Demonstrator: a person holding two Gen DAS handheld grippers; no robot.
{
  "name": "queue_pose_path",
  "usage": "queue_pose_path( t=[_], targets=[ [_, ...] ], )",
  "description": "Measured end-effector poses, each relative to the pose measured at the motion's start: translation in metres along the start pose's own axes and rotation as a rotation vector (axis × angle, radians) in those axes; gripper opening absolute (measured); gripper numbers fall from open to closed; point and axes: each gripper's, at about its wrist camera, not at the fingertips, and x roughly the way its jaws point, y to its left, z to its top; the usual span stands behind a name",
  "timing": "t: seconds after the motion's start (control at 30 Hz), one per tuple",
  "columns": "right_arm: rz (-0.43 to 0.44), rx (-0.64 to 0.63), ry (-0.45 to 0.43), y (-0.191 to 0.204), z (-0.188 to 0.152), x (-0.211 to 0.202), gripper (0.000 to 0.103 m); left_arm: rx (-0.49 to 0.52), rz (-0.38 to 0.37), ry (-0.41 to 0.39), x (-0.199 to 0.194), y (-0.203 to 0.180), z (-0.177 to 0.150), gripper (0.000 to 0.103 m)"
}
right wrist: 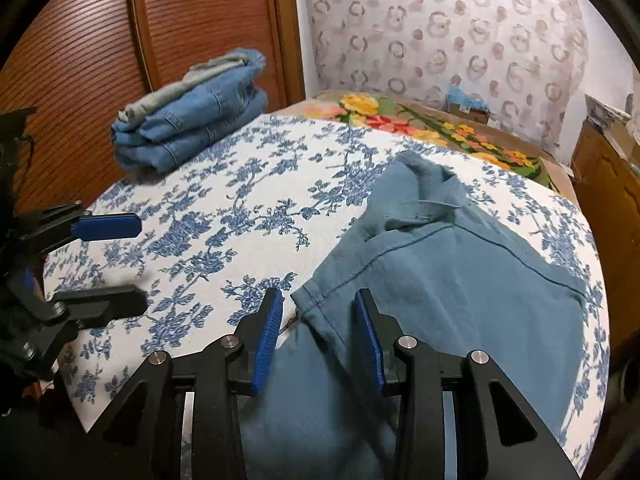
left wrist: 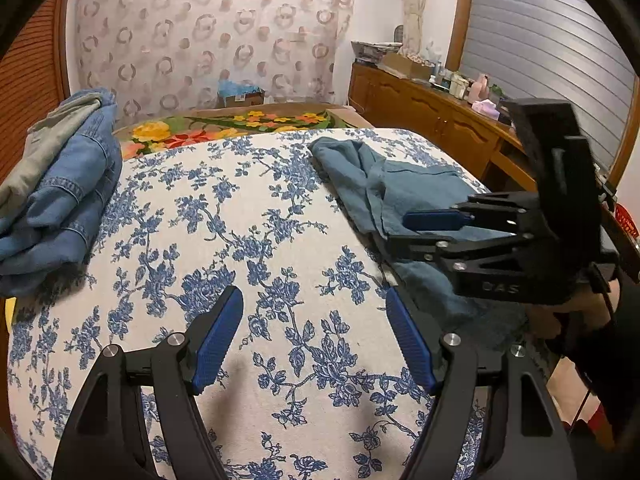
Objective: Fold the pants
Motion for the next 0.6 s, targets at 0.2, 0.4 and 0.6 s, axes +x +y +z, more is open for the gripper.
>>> queue_pose_path(
  t=[0.2,0.4,0.6],
  targets=[
    [-0.045,-0.016,0.046,0.001,0.007,0.015,0.017,-0.001,-0.002,0.007,0.003,-0.001,-0.002,0.075],
    [0.004,0.065,-0.05,-0.012,0.011,-0.007,0.009,0.01,-0.003,0.012,0.005,-0.006,-0.001,0.075],
    [0.047,0.107,-0.093,-0.026,0.009,-0.025,0.009,0.02,-0.009,0.015,0.008,-0.012,0.0,0.075]
  ],
)
